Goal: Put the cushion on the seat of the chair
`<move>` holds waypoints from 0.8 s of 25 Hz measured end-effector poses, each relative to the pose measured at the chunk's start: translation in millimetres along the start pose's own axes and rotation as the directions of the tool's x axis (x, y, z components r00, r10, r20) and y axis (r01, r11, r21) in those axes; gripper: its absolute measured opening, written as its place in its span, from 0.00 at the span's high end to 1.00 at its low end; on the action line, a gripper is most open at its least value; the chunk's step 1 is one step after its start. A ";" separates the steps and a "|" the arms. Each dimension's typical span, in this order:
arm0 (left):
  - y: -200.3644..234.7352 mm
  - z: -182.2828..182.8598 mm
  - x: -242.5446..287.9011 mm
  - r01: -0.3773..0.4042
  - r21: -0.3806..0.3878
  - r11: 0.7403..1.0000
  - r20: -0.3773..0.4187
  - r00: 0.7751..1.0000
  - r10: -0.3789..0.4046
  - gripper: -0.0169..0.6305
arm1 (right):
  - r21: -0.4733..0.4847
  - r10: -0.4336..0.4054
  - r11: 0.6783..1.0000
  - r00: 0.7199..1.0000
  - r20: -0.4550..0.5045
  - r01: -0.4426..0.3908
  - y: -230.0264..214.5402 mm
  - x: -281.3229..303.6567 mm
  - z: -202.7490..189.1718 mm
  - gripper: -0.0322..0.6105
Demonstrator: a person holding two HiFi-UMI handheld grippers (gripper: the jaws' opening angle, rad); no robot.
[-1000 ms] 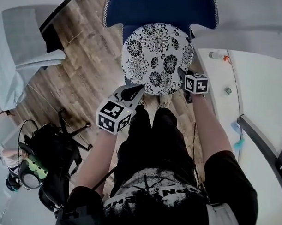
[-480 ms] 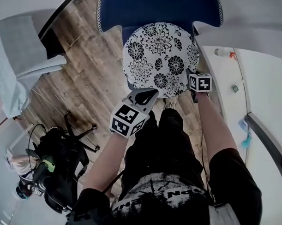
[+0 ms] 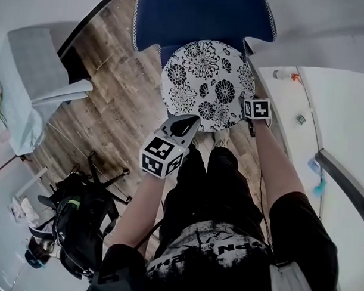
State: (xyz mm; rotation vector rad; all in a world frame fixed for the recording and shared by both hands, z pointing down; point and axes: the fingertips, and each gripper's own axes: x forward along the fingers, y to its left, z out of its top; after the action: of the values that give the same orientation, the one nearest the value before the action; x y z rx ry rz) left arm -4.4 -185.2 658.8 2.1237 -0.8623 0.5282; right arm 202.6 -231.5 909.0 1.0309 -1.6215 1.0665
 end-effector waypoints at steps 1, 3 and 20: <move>-2.5 5.6 -4.2 -0.002 0.007 1.000 0.006 1.000 0.002 0.95 | -0.002 -0.009 1.000 1.000 -0.002 0.009 -2.3 -7.7 -0.7 0.59; -7.4 18.9 -12.7 -0.008 0.031 1.000 0.021 1.000 0.007 0.95 | -0.004 -0.019 1.000 1.000 0.016 0.019 -5.0 -25.6 1.3 0.59; -46.3 125.9 -129.0 -0.045 0.282 0.958 0.193 0.981 -0.011 0.95 | -0.286 0.326 0.942 0.689 0.647 -0.177 164.3 -310.0 143.2 0.92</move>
State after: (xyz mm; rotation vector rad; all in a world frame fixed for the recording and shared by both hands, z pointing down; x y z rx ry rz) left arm -48.5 -209.4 479.7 2.4650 -0.9596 0.4846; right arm 87.6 -273.3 550.3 1.1610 -2.4902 0.6780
